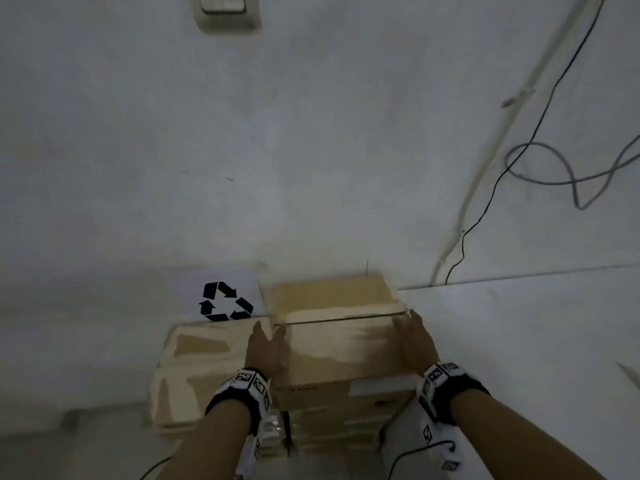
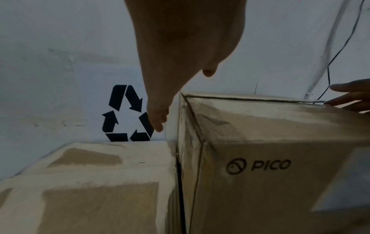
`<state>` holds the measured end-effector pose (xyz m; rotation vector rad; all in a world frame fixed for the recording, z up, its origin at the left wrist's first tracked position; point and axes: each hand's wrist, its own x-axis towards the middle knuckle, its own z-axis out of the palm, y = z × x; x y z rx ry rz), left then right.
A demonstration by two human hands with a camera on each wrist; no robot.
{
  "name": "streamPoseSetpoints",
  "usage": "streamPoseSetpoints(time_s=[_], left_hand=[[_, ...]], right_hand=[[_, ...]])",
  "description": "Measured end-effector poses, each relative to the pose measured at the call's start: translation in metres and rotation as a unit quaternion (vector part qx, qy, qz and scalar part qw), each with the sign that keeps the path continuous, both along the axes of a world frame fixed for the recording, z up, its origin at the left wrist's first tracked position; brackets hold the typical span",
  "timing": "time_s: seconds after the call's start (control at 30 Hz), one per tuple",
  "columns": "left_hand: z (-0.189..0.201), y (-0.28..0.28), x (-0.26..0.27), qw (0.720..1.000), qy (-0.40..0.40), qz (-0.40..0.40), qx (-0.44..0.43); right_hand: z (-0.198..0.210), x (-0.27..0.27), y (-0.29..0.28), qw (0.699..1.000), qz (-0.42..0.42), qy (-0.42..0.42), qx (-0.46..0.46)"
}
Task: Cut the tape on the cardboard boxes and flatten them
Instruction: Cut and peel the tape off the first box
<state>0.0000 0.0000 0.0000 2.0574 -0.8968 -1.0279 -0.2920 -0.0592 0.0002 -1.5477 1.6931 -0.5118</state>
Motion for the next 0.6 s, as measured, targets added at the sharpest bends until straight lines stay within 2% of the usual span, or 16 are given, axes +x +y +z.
streamPoseSetpoints(time_s=[0.07, 0.17, 0.33, 0.47, 0.6], left_hand=[[-0.008, -0.017, 0.002, 1.000, 0.001, -0.019, 0.021], [-0.021, -0.033, 0.001, 0.998, -0.018, -0.028, 0.046], [-0.026, -0.030, -0.012, 0.998, 0.050, 0.048, 0.012], [-0.007, -0.014, -0.019, 0.995, 0.076, 0.049, -0.030], [0.043, 0.015, -0.040, 0.986, 0.104, 0.071, -0.113]], right_hand=[[-0.002, 0.003, -0.017, 1.000, -0.011, 0.008, 0.019], [-0.012, 0.003, -0.037, 0.992, -0.088, -0.018, 0.088], [-0.029, -0.001, -0.041, 0.992, -0.089, -0.020, 0.085], [-0.019, -0.014, -0.026, 0.991, -0.095, -0.063, 0.066], [0.013, -0.037, -0.001, 0.985, -0.103, -0.136, -0.002]])
